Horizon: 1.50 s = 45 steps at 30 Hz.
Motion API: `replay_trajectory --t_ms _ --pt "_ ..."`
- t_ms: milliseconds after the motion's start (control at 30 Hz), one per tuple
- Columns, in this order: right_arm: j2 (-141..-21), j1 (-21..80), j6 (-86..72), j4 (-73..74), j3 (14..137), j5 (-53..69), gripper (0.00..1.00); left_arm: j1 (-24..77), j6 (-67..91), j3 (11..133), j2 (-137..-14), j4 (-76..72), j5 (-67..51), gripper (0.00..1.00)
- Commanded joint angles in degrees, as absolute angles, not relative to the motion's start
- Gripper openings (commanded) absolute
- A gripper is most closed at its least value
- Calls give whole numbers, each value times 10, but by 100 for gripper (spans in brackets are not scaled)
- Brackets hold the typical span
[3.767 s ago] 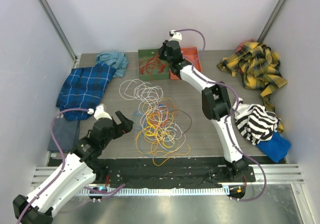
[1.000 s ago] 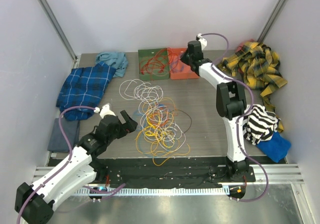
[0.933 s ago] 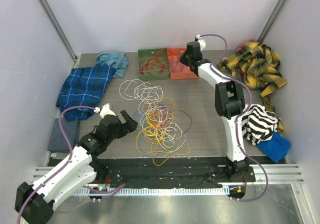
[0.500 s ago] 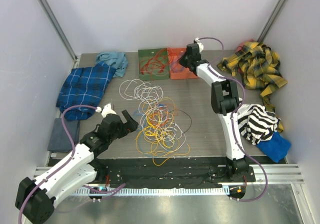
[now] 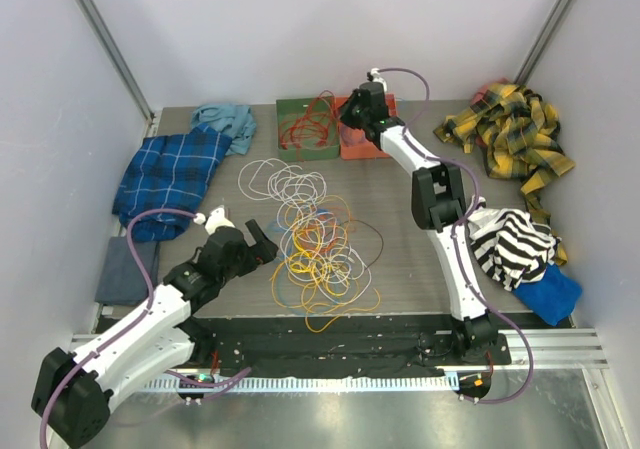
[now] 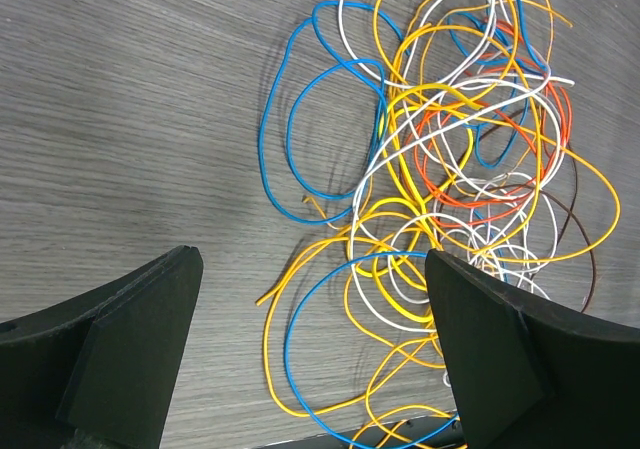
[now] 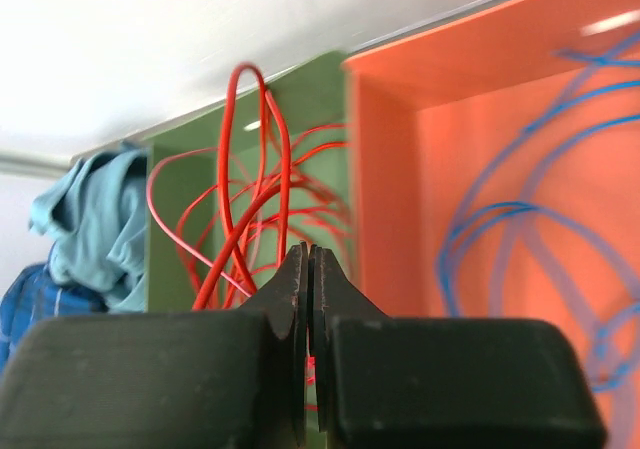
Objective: Untangle the cables
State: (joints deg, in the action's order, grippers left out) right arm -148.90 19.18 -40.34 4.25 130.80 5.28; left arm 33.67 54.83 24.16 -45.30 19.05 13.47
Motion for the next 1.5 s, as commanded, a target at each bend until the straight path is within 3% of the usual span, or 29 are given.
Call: replay_trajectory --t_ms 0,1033,1333,1467 --pt "-1462 212 -383 10 1332 75 1 337 541 256 -454 162 140 100" --pt "-1515 266 -363 90 1432 11 1 337 545 234 -393 182 145 100" --pt "-1505 265 -318 132 1426 -54 35 337 547 233 -407 171 138 100" --pt "-1465 265 -298 125 1393 -88 41 337 547 236 -410 171 136 100"
